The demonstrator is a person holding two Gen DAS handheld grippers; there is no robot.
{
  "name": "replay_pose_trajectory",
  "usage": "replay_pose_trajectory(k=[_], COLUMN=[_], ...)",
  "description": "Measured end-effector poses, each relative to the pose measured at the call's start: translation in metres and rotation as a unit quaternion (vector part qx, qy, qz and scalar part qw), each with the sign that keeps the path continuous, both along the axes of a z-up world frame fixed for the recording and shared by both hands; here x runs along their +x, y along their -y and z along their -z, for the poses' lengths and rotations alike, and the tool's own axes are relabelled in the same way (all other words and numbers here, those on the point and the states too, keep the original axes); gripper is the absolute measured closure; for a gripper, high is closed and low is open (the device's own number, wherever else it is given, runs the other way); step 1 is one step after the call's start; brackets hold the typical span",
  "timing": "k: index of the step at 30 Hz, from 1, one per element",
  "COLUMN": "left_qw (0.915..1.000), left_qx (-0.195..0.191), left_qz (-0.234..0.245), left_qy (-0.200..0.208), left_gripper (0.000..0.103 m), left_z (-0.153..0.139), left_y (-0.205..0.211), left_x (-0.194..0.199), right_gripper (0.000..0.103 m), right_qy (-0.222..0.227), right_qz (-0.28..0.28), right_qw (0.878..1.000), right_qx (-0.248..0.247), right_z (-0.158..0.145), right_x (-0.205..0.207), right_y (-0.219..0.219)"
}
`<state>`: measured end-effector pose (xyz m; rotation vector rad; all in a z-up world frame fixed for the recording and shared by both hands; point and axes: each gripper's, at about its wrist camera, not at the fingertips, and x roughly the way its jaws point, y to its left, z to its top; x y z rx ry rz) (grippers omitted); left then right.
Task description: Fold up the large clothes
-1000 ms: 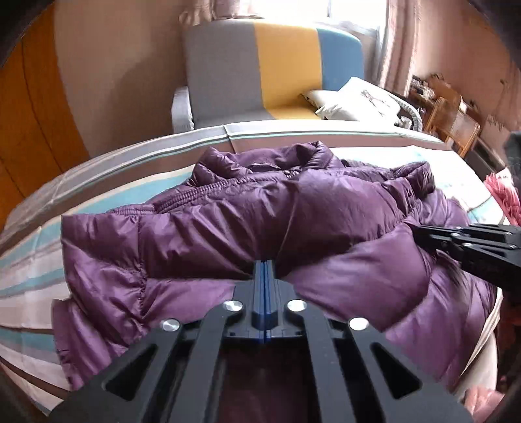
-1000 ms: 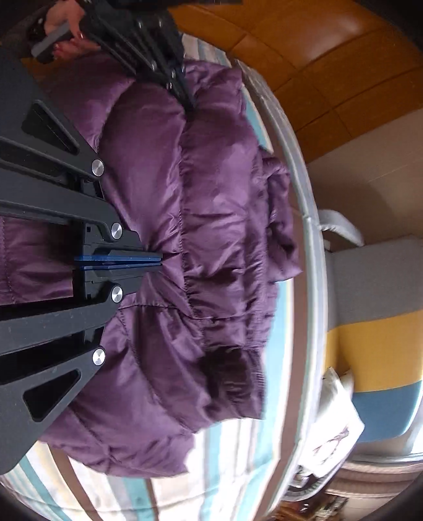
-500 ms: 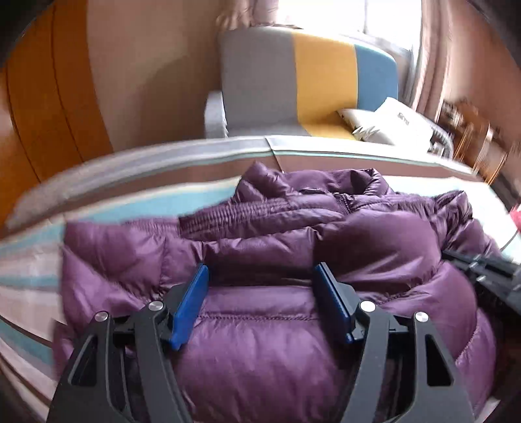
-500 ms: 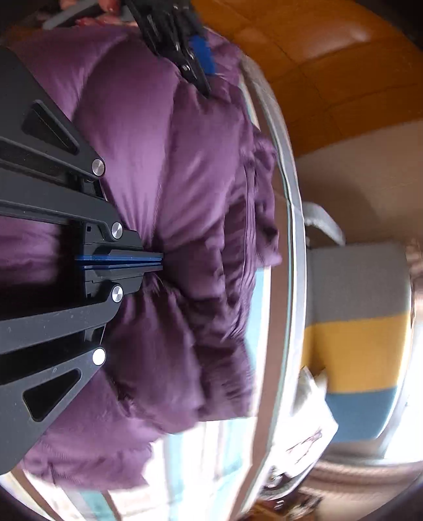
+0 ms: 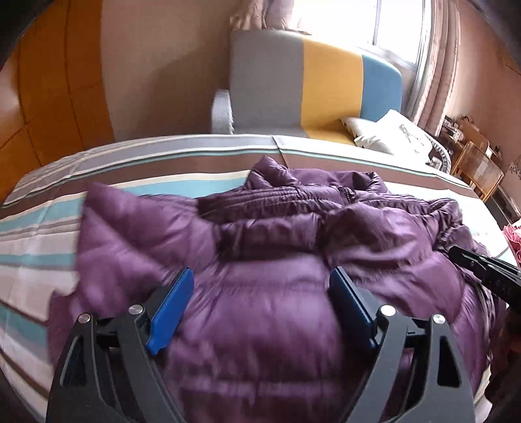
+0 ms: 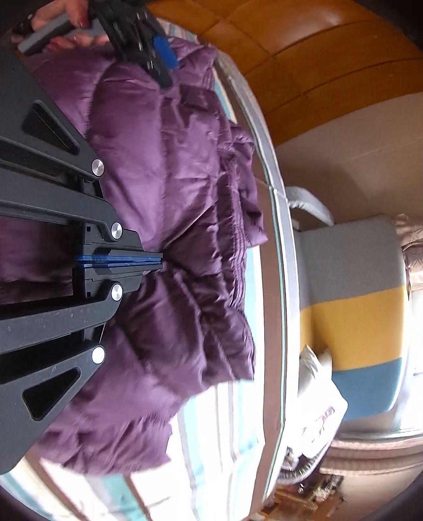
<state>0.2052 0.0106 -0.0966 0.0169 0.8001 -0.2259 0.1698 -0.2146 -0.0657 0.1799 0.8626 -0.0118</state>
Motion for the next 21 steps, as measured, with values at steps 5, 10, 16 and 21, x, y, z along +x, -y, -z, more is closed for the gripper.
replay_pose_trajectory(k=[5,10,16,21], left_qw=[0.9985,0.9989,0.9991,0.9983], left_qx=[0.031,0.023,0.012,-0.003], left_qz=[-0.037,-0.038,-0.040,-0.057], left_qy=[0.025,0.014,0.008,0.011], left_gripper=[0.012,0.010,0.010,0.009], left_z=[-0.005,0.013,0.020,0.012], left_y=[-0.022,-0.036,-0.037,-0.050], left_x=[-0.022,-0.017,-0.012,-0.034], right_gripper=[0.103,0.103,0.103,0.103], right_qy=[-0.011,-0.012,-0.009,-0.011], right_qz=[0.030,0.042,0.044,0.040], right_qw=[0.998,0.997,0.997,0.997], right_qx=[-0.045,-0.062,-0.057,-0.063], right_z=[0.010,0.029,0.034,0.027], right_x=[0.001,0.009,0.008,0.002], right_y=[0.005,0.015,0.019,0.015])
